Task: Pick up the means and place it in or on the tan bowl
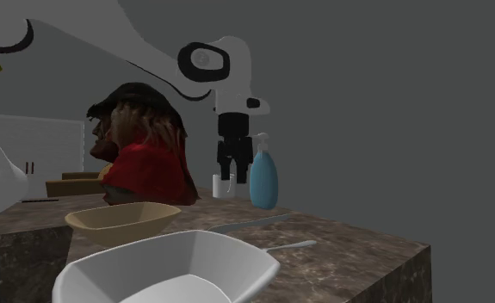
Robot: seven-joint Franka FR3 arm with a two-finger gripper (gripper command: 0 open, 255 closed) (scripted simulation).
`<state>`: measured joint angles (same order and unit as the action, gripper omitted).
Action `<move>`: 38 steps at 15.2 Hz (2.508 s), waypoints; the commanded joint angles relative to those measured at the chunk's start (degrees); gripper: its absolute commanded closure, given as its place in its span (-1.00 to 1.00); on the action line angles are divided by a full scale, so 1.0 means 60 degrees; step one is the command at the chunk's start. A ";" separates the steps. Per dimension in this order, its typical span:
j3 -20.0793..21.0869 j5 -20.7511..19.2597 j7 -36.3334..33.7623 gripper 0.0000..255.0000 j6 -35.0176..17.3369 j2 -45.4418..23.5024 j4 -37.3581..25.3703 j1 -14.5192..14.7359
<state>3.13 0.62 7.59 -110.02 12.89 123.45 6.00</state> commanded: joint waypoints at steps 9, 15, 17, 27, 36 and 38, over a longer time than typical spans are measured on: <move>0.0160 -0.0181 0.0758 -1.00 -0.1211 -0.2012 -0.0400 0.0203; 0.0160 -0.0196 0.0747 -1.00 -0.1663 -0.2170 -0.0106 0.0203; 0.0160 -0.0196 0.0747 -1.00 -0.1663 -0.2170 -0.0106 0.0203; 0.0160 -0.0196 0.0747 1.00 -0.1661 -0.2170 -0.0107 0.0203; 0.0157 -0.0169 0.0771 1.00 -0.0913 -0.1873 -0.0560 0.0201; 0.0156 -0.0162 0.0778 1.00 -0.0662 -0.1790 -0.0728 0.0200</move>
<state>4.01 -0.38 12.35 -114.88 1.96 119.76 7.15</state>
